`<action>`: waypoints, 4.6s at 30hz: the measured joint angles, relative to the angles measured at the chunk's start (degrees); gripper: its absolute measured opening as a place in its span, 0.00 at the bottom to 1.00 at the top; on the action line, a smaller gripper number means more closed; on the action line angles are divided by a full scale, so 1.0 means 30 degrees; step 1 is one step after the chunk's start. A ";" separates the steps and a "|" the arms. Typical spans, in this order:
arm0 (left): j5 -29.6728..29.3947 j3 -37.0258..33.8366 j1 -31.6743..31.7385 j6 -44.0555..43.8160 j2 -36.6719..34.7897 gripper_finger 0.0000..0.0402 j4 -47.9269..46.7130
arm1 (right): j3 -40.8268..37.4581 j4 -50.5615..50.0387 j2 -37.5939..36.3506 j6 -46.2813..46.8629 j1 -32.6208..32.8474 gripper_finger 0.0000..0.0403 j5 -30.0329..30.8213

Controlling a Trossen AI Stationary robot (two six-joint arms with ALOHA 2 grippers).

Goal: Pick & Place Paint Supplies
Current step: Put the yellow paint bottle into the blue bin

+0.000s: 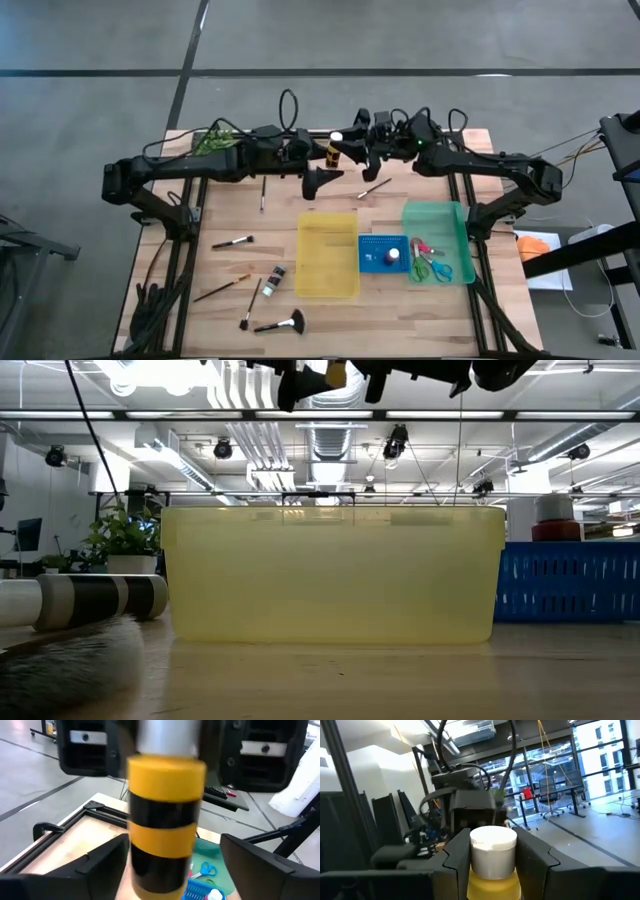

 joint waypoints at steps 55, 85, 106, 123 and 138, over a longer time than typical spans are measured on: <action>0.5894 0.0000 -0.1004 0.0483 -0.0991 0.29 -0.7275 | 1.0511 -2.6108 -0.0024 -0.8416 0.1134 0.77 -0.3375; 0.5888 0.0000 -0.1294 0.0033 -0.0984 0.29 -0.7650 | 1.6814 -2.9988 0.6113 -1.1446 0.3111 0.46 -0.3987; 0.5917 -0.0007 -0.1333 0.0573 -0.0954 0.42 -0.7688 | 1.6713 -3.0097 0.5991 -1.1921 0.3111 0.28 -0.3892; 0.5893 -0.0007 -0.0859 0.3097 -0.1683 0.78 -1.1077 | 1.6176 -3.6176 0.5057 -1.2063 0.3758 0.28 -0.1393; 0.4219 -0.0007 -0.0597 0.3501 -0.2106 0.78 -1.1366 | 0.5172 -3.1997 -0.1517 -0.4125 0.6743 0.28 0.3738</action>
